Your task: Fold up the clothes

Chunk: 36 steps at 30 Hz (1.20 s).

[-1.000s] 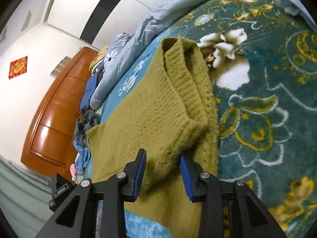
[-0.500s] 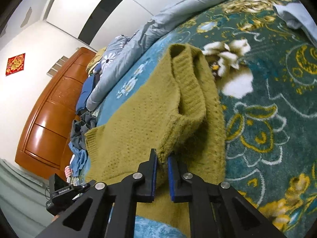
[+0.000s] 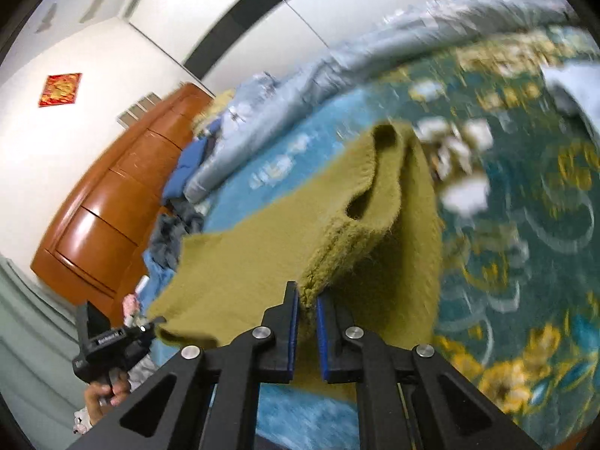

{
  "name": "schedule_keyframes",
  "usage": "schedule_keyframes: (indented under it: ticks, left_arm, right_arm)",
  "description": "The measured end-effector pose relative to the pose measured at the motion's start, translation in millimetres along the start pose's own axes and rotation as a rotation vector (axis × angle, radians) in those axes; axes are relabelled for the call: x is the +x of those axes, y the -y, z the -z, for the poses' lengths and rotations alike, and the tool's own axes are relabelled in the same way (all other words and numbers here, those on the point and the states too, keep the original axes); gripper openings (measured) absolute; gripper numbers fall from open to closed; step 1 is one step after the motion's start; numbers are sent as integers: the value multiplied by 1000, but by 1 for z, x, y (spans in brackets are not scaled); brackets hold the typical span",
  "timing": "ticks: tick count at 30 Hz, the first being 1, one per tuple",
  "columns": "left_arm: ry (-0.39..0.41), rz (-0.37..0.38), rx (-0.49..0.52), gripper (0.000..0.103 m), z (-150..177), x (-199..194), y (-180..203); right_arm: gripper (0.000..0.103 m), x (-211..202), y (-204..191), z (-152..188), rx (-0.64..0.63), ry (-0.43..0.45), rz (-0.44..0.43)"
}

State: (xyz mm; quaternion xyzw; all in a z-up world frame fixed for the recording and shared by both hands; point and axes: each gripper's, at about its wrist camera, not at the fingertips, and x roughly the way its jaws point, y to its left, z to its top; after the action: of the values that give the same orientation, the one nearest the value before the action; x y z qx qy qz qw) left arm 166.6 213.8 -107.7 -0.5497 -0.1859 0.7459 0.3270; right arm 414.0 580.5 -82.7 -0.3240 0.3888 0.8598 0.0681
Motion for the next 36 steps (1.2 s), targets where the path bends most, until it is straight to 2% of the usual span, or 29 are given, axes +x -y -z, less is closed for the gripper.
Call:
schedule_keyframes:
  ticks: [1, 3, 5, 7, 10, 12, 14, 17, 18, 19, 20, 24, 28, 30, 36]
  left_arm:
    - [-23, -6, -14, 10, 3, 8, -9]
    - [-23, 39, -51, 10, 6, 11, -21]
    - [-25, 85, -73, 11, 7, 12, -30]
    - [-24, 99, -32, 11, 5, 10, -27]
    - [-2, 85, 98, 14, 4, -1, -11]
    - [14, 51, 174, 24, -2, -9, 0]
    - [39, 2, 241, 45, -11, -17, 10]
    - [121, -115, 330, 58, -39, -21, 25]
    - [134, -149, 348, 59, -50, -18, 27]
    - [133, -168, 355, 60, -63, -9, 29]
    - [131, -188, 361, 61, -77, 0, 31]
    - [43, -189, 343, 61, -116, 44, 24]
    - [16, -237, 319, 61, -131, 66, 7]
    - [-17, -227, 310, 61, -134, 75, 3]
    - [-14, -188, 338, 61, -143, 78, 1]
  right_arm:
    - [9, 7, 9, 5, 26, -22, 9]
    - [9, 20, 26, 17, 85, -59, 24]
    - [9, 22, 35, 22, 120, -53, -5]
    - [9, 21, 36, 22, 116, -48, -15]
    - [13, 19, 30, 19, 54, -50, -14]
    - [13, 15, 26, 17, 22, -43, -23]
    - [15, 7, 28, 14, 5, -27, -40]
    - [32, -4, 32, 1, -19, 26, -16]
    - [42, -6, 34, -7, -29, 51, 1]
    - [52, -4, 35, -17, -30, 62, 10]
    - [55, -2, 37, -28, -29, 70, 17]
    - [64, 25, 39, -72, -39, 71, 57]
    - [66, 55, 50, -104, -36, 24, 78]
    - [66, 70, 55, -113, -38, -11, 88]
    - [68, 87, 55, -123, -73, -30, 98]
